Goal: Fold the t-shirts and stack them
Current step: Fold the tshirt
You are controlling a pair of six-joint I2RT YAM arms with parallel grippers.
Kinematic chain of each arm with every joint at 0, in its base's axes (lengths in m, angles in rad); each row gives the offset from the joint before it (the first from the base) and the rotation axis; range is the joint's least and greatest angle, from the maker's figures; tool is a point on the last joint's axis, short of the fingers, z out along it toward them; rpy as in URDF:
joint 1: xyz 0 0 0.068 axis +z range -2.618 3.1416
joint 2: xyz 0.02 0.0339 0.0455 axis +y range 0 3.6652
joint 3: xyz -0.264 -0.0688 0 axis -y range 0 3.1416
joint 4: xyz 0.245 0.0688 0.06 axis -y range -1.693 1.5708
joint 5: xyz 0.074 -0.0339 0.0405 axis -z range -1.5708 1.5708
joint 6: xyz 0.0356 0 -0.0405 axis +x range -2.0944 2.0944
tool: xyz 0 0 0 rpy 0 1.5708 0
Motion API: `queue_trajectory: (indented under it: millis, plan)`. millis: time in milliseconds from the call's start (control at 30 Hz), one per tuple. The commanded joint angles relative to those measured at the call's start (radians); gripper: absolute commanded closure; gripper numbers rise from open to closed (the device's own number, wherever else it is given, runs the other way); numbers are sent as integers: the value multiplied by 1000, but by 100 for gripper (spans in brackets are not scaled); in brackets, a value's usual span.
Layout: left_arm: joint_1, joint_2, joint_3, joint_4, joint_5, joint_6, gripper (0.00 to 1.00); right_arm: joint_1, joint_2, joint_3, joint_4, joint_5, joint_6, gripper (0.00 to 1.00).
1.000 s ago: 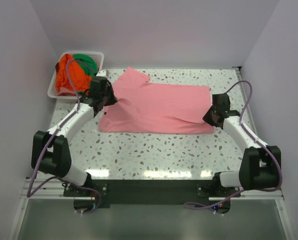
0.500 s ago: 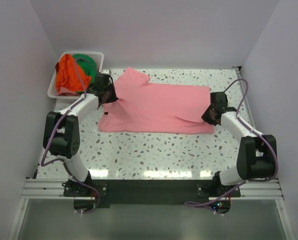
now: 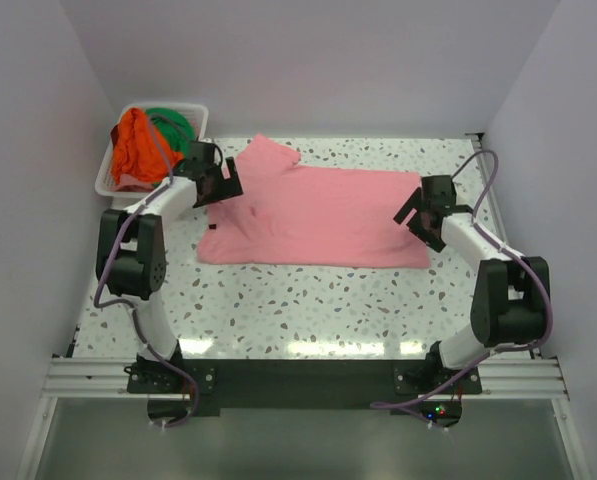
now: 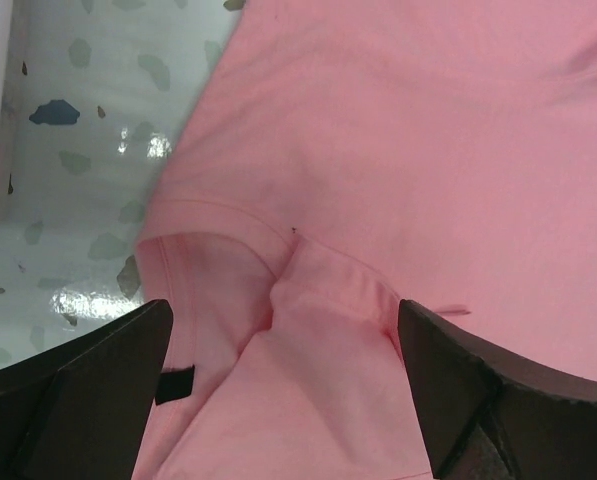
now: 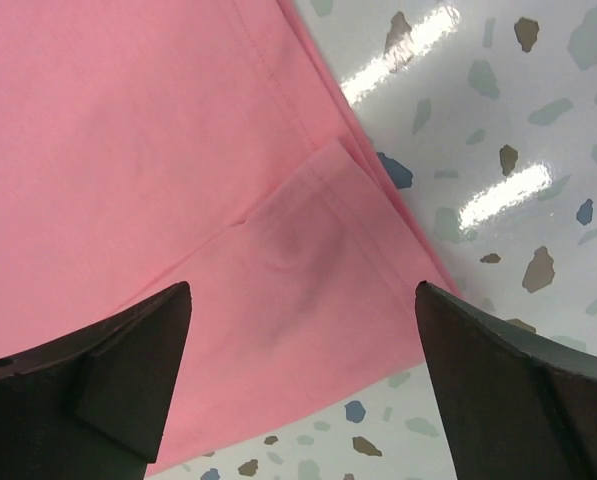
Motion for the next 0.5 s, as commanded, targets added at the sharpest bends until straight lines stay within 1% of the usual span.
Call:
queue_trajectory:
  millis: [0,100,167,200,300,333,467]
  plan:
    - [7,-33,57,-10,2,-5,0,-6,-17,59,24,-2,-14,1]
    - [7,-78,23,-4,34,-26,0,-1,-43,48,47,-95,-57,1]
    - [7,-105,-33,18,77,-49,0,8,-63,30,58,-140,-97,1]
    - [7,-134,-85,30,108,-65,0,15,-69,22,59,-166,-106,2]
    - [5,-194,-170,81,160,-91,0,52,-83,-11,69,-187,-141,1]
    - [5,-208,-225,93,177,-101,0,63,-83,-21,72,-193,-147,2]
    - [4,-256,-340,151,183,-126,0,117,-17,-28,76,-213,-181,1]
